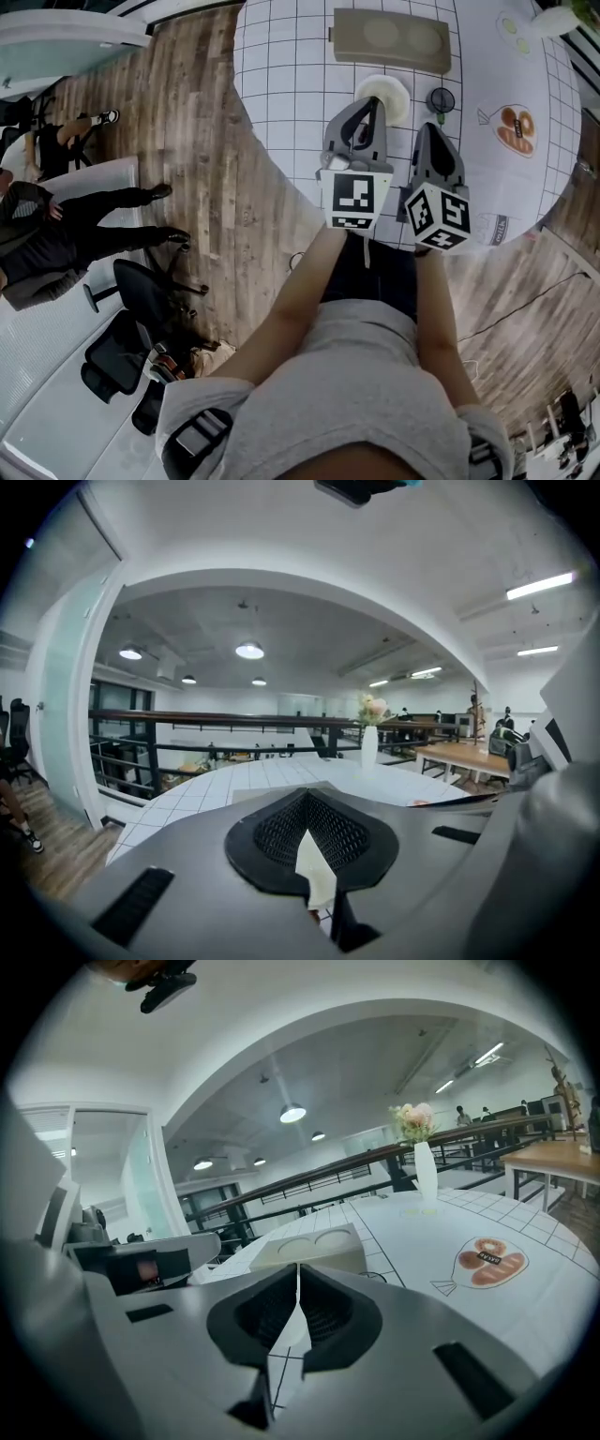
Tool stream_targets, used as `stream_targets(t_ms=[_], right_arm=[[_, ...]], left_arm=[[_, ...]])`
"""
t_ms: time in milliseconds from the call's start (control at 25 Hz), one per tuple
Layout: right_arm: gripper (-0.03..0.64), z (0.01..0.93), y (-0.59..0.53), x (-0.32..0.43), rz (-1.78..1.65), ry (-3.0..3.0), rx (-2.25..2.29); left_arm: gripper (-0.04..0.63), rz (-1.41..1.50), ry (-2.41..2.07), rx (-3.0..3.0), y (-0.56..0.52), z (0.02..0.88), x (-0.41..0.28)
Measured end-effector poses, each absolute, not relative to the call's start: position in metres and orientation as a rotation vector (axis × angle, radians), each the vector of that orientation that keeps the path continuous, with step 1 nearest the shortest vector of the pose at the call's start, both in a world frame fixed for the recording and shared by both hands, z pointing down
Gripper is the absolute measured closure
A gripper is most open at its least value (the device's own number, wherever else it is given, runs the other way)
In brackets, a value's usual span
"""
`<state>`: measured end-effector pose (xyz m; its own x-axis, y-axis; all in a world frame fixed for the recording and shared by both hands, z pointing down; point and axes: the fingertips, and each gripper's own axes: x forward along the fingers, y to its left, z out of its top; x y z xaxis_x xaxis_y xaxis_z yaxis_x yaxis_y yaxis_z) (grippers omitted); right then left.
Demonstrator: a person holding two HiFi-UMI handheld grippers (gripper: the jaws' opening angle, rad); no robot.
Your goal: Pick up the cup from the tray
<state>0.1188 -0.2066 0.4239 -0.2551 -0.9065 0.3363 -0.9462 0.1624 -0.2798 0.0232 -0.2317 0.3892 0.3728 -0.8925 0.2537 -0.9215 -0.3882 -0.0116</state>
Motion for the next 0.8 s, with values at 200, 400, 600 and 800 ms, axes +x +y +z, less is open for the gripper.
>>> stream_targets(t_ms=[200, 400, 600, 800], right_arm=[[0.607, 0.404, -0.218, 0.122, 0.615, -2.349, 1.875], [0.607, 0.387, -0.226, 0.126, 0.552, -2.360, 1.890], [0.608, 0.374, -0.232, 0.130, 0.505, -2.366, 1.913], [0.607, 0.372, -0.238, 0.132, 0.490, -2.359, 1.920]], left_arm=[[0.588, 0.327, -1.628, 2.524, -0.241, 0.375, 0.036], [0.588, 0.328, -1.623, 2.560, -0.246, 0.365, 0.047], [0.588, 0.332, -1.631, 2.568, -0.251, 0.360, 0.049], [0.588, 0.342, -1.659, 2.566, -0.257, 0.357, 0.043]])
